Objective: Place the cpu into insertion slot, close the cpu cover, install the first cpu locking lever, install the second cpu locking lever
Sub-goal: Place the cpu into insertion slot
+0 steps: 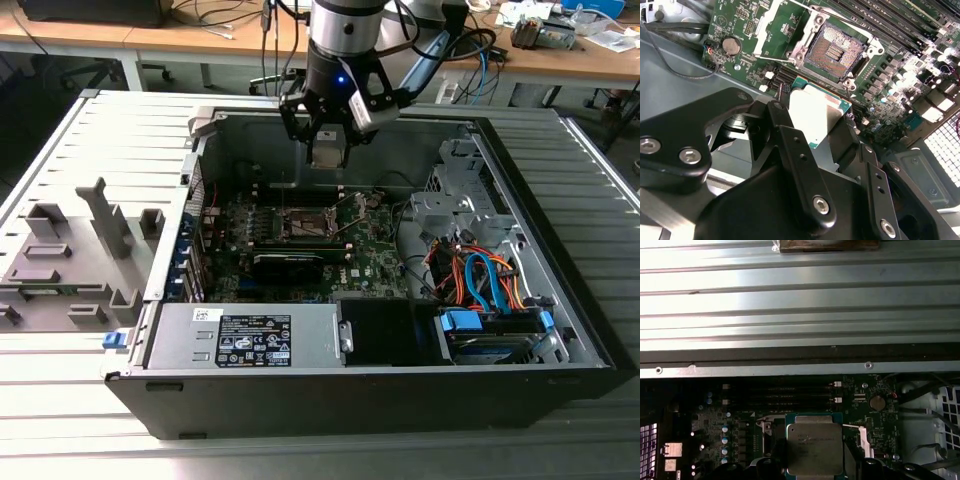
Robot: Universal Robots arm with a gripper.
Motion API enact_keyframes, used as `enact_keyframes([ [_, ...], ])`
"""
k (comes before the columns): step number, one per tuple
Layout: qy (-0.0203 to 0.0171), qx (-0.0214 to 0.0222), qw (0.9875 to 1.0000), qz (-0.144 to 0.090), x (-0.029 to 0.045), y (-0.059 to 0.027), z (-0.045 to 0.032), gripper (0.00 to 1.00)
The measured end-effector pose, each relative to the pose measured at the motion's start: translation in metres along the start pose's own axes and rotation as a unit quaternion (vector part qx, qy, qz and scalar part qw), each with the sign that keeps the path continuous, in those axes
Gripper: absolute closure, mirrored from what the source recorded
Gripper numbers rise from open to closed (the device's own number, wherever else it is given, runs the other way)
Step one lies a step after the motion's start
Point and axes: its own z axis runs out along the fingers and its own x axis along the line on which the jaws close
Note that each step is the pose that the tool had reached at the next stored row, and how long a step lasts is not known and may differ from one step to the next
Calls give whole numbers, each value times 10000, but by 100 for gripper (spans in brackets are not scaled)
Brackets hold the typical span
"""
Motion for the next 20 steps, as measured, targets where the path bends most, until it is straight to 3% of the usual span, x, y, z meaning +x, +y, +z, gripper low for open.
enact_keyframes([
  [20,0,1,10000,0,2,-6,62,46],
])
